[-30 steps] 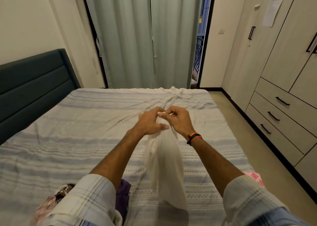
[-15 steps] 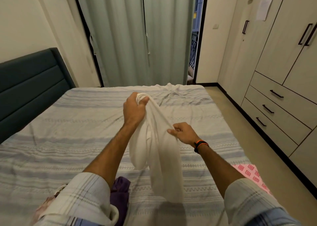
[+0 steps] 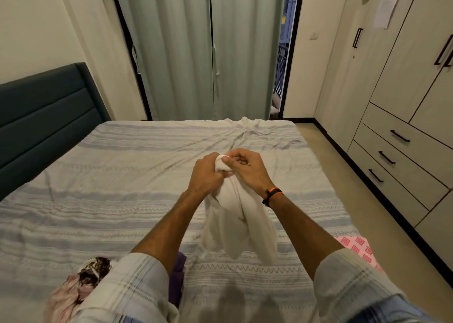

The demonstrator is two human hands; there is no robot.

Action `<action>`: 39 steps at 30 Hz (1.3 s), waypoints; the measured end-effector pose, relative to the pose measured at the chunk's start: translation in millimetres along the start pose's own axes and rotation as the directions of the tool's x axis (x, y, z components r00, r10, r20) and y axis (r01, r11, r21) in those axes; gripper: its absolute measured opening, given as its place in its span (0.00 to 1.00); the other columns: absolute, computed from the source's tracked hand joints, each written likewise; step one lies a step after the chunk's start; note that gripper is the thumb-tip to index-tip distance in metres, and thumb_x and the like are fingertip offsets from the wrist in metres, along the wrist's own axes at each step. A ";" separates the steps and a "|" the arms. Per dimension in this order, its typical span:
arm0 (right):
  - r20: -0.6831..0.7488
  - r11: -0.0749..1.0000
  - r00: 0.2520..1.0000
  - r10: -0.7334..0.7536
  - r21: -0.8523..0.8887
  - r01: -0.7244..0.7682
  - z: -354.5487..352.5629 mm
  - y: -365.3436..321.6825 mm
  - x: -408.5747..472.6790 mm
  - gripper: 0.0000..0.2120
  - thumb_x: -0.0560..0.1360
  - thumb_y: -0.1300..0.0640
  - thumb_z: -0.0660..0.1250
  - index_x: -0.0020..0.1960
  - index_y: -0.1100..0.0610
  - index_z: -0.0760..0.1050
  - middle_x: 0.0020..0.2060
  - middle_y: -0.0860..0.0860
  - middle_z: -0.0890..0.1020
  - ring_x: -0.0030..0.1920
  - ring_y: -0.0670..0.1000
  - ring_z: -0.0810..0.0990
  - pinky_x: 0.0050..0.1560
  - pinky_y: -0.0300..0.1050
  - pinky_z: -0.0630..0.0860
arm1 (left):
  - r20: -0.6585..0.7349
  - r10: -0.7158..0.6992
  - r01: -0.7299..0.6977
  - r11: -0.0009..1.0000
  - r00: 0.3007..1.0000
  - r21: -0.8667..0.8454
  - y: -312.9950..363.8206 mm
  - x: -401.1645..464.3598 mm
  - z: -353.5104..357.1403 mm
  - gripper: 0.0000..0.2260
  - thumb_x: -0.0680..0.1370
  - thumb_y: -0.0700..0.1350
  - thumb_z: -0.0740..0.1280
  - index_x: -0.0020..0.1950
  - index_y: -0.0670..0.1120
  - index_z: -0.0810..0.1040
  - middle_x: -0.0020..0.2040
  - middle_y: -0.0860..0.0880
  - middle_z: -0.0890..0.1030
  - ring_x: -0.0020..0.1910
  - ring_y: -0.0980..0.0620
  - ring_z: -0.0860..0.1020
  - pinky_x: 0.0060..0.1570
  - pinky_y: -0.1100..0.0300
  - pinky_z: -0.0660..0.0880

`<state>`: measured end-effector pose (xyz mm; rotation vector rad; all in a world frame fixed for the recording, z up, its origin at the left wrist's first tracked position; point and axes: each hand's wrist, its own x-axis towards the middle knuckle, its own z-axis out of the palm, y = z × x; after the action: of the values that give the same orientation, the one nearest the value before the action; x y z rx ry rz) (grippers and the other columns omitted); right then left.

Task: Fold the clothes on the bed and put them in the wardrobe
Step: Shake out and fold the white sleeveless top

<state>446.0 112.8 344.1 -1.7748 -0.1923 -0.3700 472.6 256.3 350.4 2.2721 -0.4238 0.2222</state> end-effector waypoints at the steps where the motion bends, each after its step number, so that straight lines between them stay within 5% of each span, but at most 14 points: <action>1: -0.001 0.998 0.999 0.048 0.050 -0.047 -5.3 2.0 -1.2 0.14 0.71 0.54 0.76 0.53 0.60 0.81 0.47 0.54 0.85 0.47 0.50 0.83 0.51 0.43 0.81 | -0.047 -0.006 0.006 1.000 0.999 0.004 0.5 1.8 -0.4 0.12 0.72 0.48 0.74 0.51 0.46 0.79 0.47 0.49 0.82 0.45 0.49 0.79 0.43 0.58 0.72; 4: 0.099 0.949 0.956 0.278 -0.180 -0.257 -26.1 19.8 -5.6 0.25 0.63 0.47 0.82 0.54 0.53 0.76 0.51 0.49 0.81 0.50 0.49 0.81 0.52 0.45 0.79 | -0.123 -0.096 0.071 0.980 0.988 -0.188 0.2 7.3 -6.3 0.10 0.75 0.48 0.71 0.55 0.47 0.81 0.50 0.49 0.83 0.49 0.49 0.80 0.52 0.54 0.77; 6: 0.210 0.840 0.885 0.415 -0.463 -0.284 -36.9 38.7 -12.1 0.21 0.63 0.45 0.81 0.45 0.52 0.74 0.43 0.46 0.78 0.42 0.48 0.77 0.46 0.45 0.74 | -0.127 -0.165 0.113 0.933 0.978 -0.341 -1.8 11.3 -12.7 0.10 0.77 0.48 0.70 0.56 0.46 0.81 0.51 0.49 0.83 0.52 0.47 0.80 0.55 0.52 0.77; 8: 0.267 0.797 0.856 0.442 -0.555 -0.239 -42.2 51.9 -17.6 0.22 0.69 0.47 0.77 0.33 0.53 0.65 0.30 0.48 0.69 0.31 0.47 0.67 0.37 0.43 0.64 | -0.122 -0.200 0.138 0.910 0.972 -0.391 -3.9 13.8 -16.9 0.12 0.78 0.49 0.69 0.57 0.44 0.80 0.52 0.47 0.83 0.53 0.47 0.80 0.57 0.50 0.77; 13: 0.060 0.904 0.955 0.290 -0.344 -0.253 -39.7 54.8 -18.0 0.23 0.76 0.50 0.71 0.28 0.53 0.64 0.25 0.46 0.65 0.26 0.44 0.63 0.32 0.42 0.60 | -0.182 -0.303 0.275 0.948 0.935 -0.161 -19.4 10.8 -21.8 0.16 0.77 0.51 0.69 0.62 0.45 0.77 0.58 0.45 0.81 0.55 0.44 0.78 0.57 0.53 0.74; 16: 0.006 0.965 0.980 0.201 -0.171 -0.197 -34.7 44.3 -9.4 0.21 0.78 0.49 0.69 0.31 0.55 0.66 0.27 0.46 0.65 0.29 0.45 0.63 0.35 0.43 0.60 | -0.053 -0.327 0.326 0.945 0.944 -0.012 -34.3 4.0 -22.1 0.21 0.70 0.47 0.77 0.60 0.46 0.76 0.56 0.49 0.81 0.51 0.51 0.77 0.54 0.57 0.75; 20: 0.067 0.990 0.988 0.136 -0.041 -0.133 -16.0 23.2 2.1 0.20 0.78 0.50 0.68 0.33 0.60 0.70 0.28 0.47 0.65 0.29 0.45 0.61 0.32 0.43 0.61 | 0.214 -0.108 0.108 0.994 0.971 0.013 -35.4 -5.2 -5.9 0.36 0.62 0.48 0.82 0.67 0.48 0.73 0.60 0.55 0.78 0.58 0.57 0.73 0.58 0.61 0.71; 22: 0.106 0.992 0.987 0.122 -0.002 -0.122 -3.7 15.7 3.0 0.16 0.78 0.52 0.69 0.39 0.64 0.78 0.29 0.49 0.73 0.30 0.44 0.70 0.33 0.41 0.68 | 0.270 -0.027 0.032 0.999 0.963 -0.012 -27.4 -4.3 3.9 0.29 0.66 0.51 0.79 0.64 0.48 0.76 0.57 0.54 0.80 0.56 0.55 0.77 0.52 0.61 0.73; 26: 0.073 0.967 0.986 0.151 0.198 -0.163 -1.6 9.5 1.7 0.13 0.75 0.53 0.73 0.51 0.63 0.82 0.45 0.57 0.86 0.45 0.52 0.84 0.50 0.47 0.81 | 0.067 -0.049 0.054 0.996 0.997 -0.069 -15.9 0.9 7.4 0.15 0.71 0.49 0.73 0.56 0.46 0.80 0.49 0.50 0.84 0.48 0.49 0.80 0.45 0.55 0.76; 29: 0.120 0.966 0.959 0.255 0.001 -0.257 -15.4 19.7 -0.5 0.25 0.63 0.43 0.80 0.55 0.53 0.80 0.50 0.50 0.85 0.51 0.50 0.84 0.54 0.48 0.81 | -0.027 -0.173 0.162 0.958 0.985 -0.235 -20.0 4.4 5.2 0.11 0.74 0.44 0.71 0.55 0.46 0.80 0.51 0.48 0.84 0.50 0.48 0.81 0.52 0.49 0.78; 31: 0.179 0.925 0.917 0.356 -0.207 -0.318 -22.5 32.9 -3.9 0.27 0.59 0.41 0.81 0.53 0.51 0.80 0.50 0.48 0.84 0.51 0.49 0.83 0.55 0.50 0.81 | -0.026 -0.239 0.210 0.897 0.971 -0.389 -20.6 5.4 3.4 0.07 0.76 0.43 0.69 0.54 0.47 0.80 0.50 0.47 0.83 0.50 0.46 0.81 0.53 0.44 0.79; 33: 0.208 0.917 0.911 0.355 -0.265 -0.297 -26.3 45.0 -7.0 0.17 0.65 0.45 0.80 0.48 0.54 0.82 0.47 0.51 0.85 0.49 0.53 0.84 0.54 0.54 0.81 | -0.030 -0.278 0.236 0.862 0.960 -0.450 -21.5 6.6 2.1 0.05 0.77 0.43 0.68 0.53 0.48 0.80 0.49 0.48 0.83 0.50 0.45 0.81 0.51 0.45 0.80; 36: 0.129 0.946 0.945 0.300 -0.164 -0.278 -26.4 46.6 -8.0 0.09 0.73 0.51 0.75 0.40 0.57 0.82 0.38 0.56 0.84 0.42 0.58 0.83 0.47 0.57 0.82 | -0.046 -0.331 0.270 0.836 0.943 -0.478 -26.1 7.6 1.7 0.06 0.78 0.47 0.68 0.52 0.48 0.81 0.47 0.49 0.83 0.50 0.44 0.82 0.51 0.46 0.80; 39: 0.055 0.963 0.962 0.269 -0.046 -0.267 -20.6 36.7 -3.4 0.18 0.76 0.49 0.70 0.41 0.65 0.78 0.33 0.55 0.76 0.35 0.54 0.73 0.37 0.50 0.71 | -0.090 -0.394 0.330 0.855 0.915 -0.400 -34.3 8.5 2.6 0.15 0.76 0.53 0.69 0.59 0.46 0.78 0.53 0.48 0.82 0.53 0.45 0.80 0.55 0.45 0.78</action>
<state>451.7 84.5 313.4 -1.8226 0.0139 -0.1249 493.3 273.9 327.6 1.8869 0.0597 0.1233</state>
